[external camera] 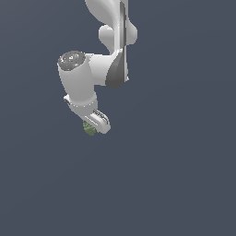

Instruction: Pick up the object and move it to a goal position.

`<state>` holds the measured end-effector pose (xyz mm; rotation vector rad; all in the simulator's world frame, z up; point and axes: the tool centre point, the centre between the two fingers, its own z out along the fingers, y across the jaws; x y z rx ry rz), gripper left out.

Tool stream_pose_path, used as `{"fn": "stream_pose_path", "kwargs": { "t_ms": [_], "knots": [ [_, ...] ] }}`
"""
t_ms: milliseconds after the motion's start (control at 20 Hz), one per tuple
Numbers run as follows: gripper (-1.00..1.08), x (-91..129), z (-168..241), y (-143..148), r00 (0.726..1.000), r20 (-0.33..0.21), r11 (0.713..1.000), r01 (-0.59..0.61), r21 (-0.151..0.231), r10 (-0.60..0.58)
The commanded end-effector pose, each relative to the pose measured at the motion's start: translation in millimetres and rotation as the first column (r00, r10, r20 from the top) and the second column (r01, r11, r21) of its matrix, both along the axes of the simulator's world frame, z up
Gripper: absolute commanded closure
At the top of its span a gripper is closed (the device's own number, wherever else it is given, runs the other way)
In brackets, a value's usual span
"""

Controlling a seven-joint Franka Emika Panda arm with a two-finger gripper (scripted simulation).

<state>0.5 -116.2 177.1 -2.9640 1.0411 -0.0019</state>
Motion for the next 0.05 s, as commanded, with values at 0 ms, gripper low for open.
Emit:
{"fn": "stream_pose_path", "kwargs": {
  "t_ms": [0],
  "knots": [
    [1.08, 0.2, -0.7, 0.8, 1.000, -0.001, 1.000, -0.001, 0.000, 0.001]
  ]
}}
